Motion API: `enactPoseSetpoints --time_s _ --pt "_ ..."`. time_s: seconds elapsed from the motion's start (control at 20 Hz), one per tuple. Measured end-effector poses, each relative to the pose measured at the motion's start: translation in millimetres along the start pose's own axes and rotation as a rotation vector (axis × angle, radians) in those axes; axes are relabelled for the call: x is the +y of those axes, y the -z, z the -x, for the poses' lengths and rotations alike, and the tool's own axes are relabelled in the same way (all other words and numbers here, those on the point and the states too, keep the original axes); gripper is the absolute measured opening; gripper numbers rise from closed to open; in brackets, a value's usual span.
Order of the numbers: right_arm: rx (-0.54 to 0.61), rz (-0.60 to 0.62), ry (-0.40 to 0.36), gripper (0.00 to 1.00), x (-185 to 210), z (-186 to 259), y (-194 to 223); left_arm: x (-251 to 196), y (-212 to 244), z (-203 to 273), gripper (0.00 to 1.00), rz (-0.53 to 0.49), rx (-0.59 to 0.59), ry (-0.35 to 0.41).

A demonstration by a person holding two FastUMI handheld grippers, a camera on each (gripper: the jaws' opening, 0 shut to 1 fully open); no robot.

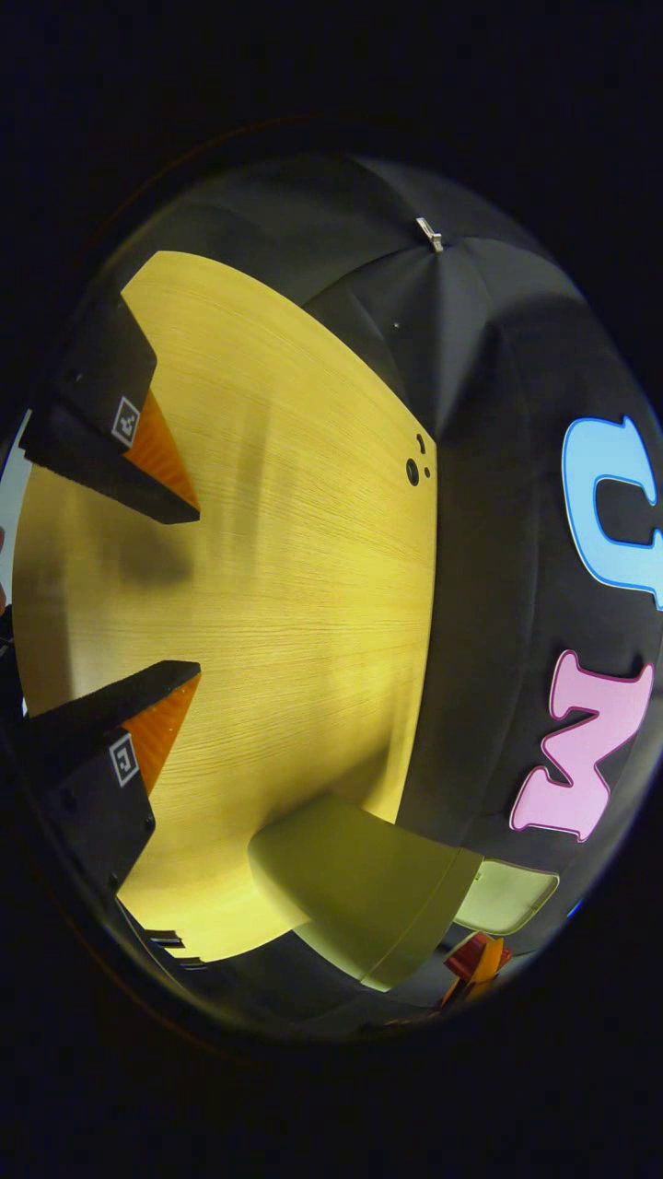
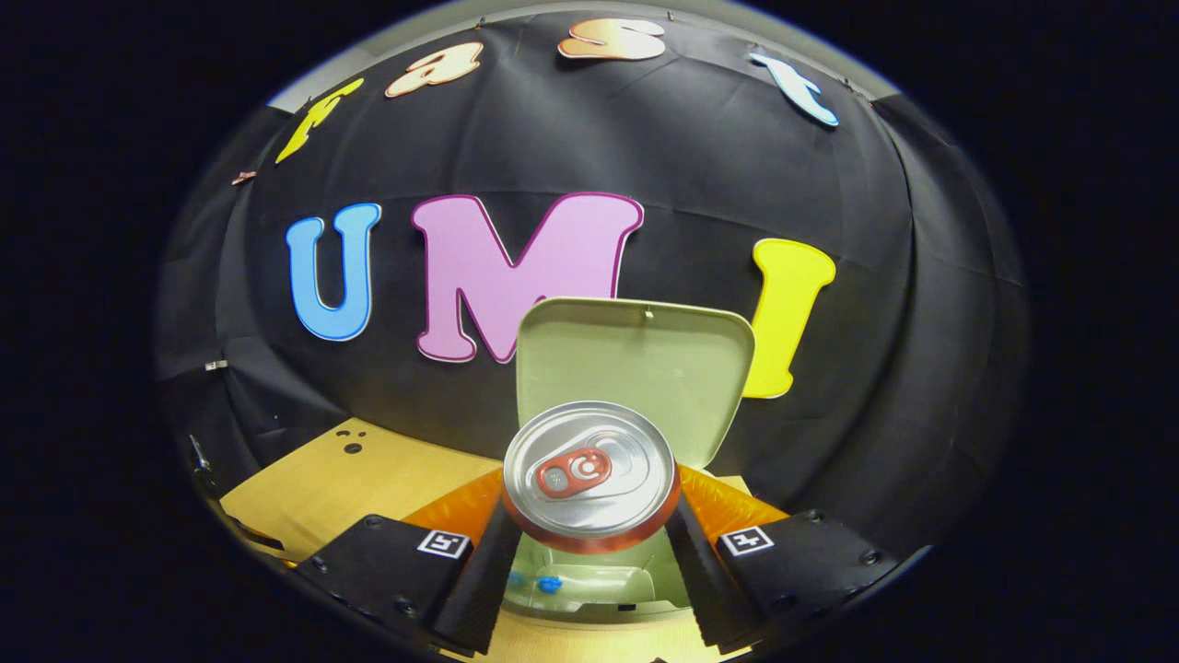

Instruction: Press the lid of the desktop garbage bin to open it, pick up the crumpled paper on the desktop and throw it into the bin, then pick up the pop can on the desktop and drop it into the bin, and finally close the garbage bin lid.

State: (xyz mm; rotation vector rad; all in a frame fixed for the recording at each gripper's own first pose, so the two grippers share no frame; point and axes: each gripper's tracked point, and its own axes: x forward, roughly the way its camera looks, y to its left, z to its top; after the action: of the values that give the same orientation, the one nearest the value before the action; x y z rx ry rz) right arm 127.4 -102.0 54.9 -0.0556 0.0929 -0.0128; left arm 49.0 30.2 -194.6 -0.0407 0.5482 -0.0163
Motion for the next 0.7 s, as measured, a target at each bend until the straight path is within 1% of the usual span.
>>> enactPoseSetpoints --time_s 0.2,0.4,0.5,0.6,0.7 --pt "0.046 -0.002 -0.001 0.83 -3.9 -12.3 21.3 -1.8 -3.5 -3.9 0.96 0.0 0.004 -0.012" --pt "0.065 0.007 -0.002 0.83 -4.5 -19.7 31.2 -3.5 -5.1 -8.9 0.96 0.007 0.01 -0.015" --pt "0.07 0.012 0.01 0.84 -9.0 -22.4 33.3 -5.2 -6.8 -10.7 0.96 0.004 0.011 -0.016" --pt "0.066 0.005 0.013 0.86 -9.0 -24.8 32.2 -6.3 -6.9 -12.1 0.96 -0.003 0.012 -0.015" --pt "0.058 -0.002 0.022 0.91 -11.1 -25.8 29.5 -7.1 -8.6 -12.8 0.96 -0.008 0.013 -0.012"
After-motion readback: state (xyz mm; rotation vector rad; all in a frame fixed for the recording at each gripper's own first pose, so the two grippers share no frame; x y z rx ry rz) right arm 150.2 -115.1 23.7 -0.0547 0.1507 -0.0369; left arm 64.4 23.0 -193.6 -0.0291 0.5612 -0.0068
